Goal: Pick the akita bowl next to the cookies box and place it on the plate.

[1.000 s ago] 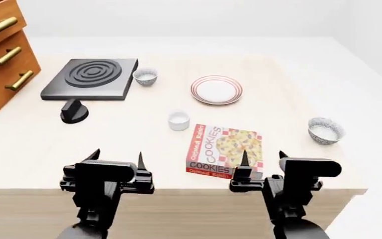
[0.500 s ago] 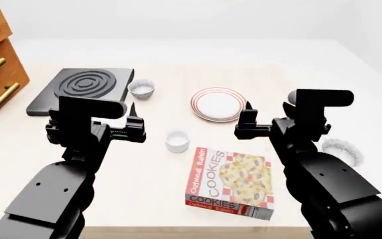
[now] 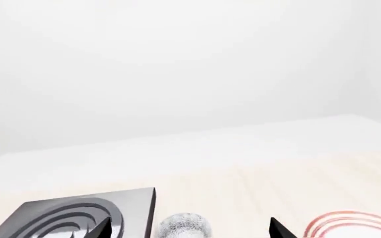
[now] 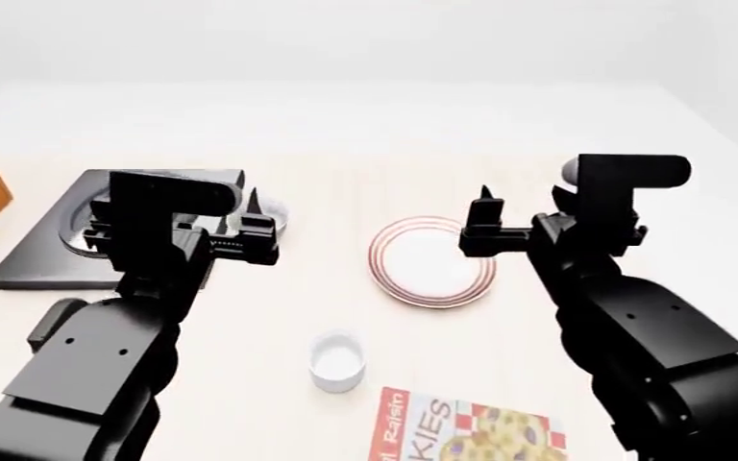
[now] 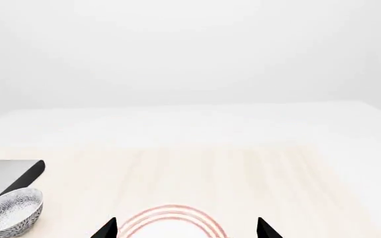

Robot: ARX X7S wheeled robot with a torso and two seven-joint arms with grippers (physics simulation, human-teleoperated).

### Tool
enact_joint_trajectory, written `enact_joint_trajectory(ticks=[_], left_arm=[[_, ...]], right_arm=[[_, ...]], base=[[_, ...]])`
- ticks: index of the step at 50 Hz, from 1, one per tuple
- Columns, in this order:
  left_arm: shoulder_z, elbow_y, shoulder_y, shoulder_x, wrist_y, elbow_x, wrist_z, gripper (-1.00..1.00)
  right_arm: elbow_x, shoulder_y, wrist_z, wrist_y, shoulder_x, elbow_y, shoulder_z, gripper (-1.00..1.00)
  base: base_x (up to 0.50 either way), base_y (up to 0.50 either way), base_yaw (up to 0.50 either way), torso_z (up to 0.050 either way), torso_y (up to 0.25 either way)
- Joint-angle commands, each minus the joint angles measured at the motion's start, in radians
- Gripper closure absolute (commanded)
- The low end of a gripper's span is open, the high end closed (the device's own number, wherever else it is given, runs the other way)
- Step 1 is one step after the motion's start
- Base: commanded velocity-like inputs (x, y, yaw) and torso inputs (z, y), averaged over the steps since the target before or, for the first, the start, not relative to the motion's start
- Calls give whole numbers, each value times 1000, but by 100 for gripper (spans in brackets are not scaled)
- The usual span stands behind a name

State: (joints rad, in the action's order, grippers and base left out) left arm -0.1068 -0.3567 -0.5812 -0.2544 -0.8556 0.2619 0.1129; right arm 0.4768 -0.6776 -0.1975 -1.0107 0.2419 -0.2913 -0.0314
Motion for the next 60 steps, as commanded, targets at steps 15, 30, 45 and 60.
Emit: enact_joint_trajectory(ticks=[15, 30, 45, 60], left_arm=[[7, 1, 18, -14, 11, 15, 1, -100], [-5, 17, 22, -21, 29, 14, -1, -100], [-9, 6, 17, -33, 13, 22, -2, -100], [-25, 74, 18, -32, 62, 13, -10, -100]], right_arm=[[-102, -108, -118, -71, 49, 82, -68, -100], [-17, -385, 28, -489, 285, 127, -166, -100], [78, -542, 144, -535, 421, 290, -247, -100], [453, -466, 90, -488, 688, 400, -416, -100]], base=[[33, 0, 0, 0, 1], [0, 0, 0, 0, 0], [0, 0, 0, 0, 0], [0, 0, 0, 0, 0]])
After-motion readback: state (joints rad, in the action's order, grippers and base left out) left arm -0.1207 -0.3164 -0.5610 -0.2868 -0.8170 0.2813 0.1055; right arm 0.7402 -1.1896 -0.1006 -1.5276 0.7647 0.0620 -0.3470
